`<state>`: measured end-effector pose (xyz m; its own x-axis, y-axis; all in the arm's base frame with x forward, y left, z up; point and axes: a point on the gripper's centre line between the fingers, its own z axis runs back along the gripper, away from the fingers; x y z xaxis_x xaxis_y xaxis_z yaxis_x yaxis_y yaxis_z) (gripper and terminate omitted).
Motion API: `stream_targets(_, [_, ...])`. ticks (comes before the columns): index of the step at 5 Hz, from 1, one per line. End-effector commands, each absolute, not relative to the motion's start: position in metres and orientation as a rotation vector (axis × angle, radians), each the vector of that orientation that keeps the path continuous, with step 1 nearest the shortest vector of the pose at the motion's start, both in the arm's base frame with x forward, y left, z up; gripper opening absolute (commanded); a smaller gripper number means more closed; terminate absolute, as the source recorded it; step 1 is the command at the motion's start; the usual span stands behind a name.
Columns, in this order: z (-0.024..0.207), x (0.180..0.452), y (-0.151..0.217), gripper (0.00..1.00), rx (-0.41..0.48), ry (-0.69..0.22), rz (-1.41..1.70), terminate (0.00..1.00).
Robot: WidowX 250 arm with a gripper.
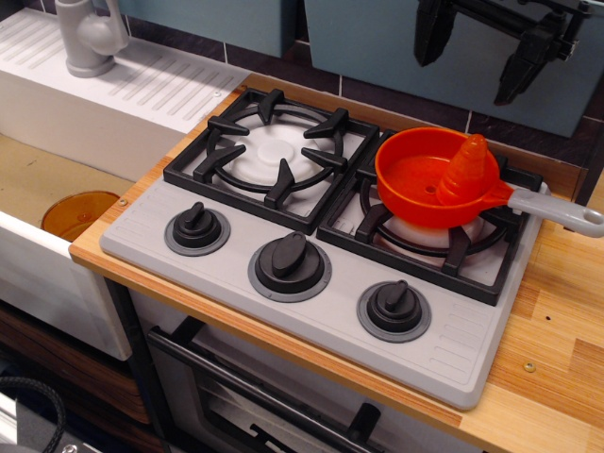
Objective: End effector transition from object to pot or pan
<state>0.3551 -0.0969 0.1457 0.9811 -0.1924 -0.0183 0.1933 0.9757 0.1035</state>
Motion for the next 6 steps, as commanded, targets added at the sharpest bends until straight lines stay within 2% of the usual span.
stream_targets(1, [0.146, 0.355, -0.097, 1.00, 0.105, 0.008, -0.194, 0.00])
stream_targets(4, [0.137, 0.358, -0.062, 1.00, 0.090, -0.038, -0.259, 0.00])
stream_targets(6, [0.117, 0.360, -0.049, 1.00, 0.076, -0.114, -0.284, 0.00])
